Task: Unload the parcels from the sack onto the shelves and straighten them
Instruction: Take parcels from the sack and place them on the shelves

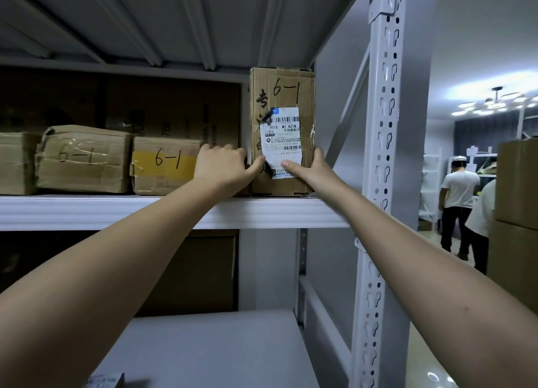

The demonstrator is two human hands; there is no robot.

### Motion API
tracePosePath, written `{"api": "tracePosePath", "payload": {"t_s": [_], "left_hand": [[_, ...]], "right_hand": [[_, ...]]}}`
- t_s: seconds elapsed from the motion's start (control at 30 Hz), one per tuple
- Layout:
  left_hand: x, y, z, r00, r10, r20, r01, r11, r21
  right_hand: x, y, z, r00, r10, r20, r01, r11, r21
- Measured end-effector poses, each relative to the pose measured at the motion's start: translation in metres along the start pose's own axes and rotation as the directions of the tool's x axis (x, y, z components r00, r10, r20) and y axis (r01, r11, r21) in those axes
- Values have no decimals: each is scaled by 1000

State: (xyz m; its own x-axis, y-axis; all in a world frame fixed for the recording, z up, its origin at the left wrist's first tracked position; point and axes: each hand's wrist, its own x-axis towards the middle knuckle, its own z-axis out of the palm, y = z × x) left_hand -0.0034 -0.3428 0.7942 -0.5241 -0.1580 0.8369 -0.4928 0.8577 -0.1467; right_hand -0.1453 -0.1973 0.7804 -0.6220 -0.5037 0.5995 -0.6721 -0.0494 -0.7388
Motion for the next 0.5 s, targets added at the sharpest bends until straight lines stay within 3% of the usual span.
{"api": "tracePosePath", "payload": {"t_s": [0.17, 0.27, 0.4, 0.5], "left_hand": [[-3, 2, 1, 997, -72, -15, 72, 997, -43], [-10, 11, -2, 970, -155, -185, 113, 970, -216], [-29, 33, -12, 879, -173, -444, -57, 887, -459], [-48, 62, -13, 840, -52, -541, -260, 836, -484]], "right_hand": [[-8, -4, -2, 999, 43, -4, -43, 999, 8], [-17, -4, -3, 997, 47, -65, -50, 997, -53], [-36, -3, -3, 960, -80, -270, 24, 978, -207], [-65, -1, -5, 857, -299, -420, 187, 940, -287]]}}
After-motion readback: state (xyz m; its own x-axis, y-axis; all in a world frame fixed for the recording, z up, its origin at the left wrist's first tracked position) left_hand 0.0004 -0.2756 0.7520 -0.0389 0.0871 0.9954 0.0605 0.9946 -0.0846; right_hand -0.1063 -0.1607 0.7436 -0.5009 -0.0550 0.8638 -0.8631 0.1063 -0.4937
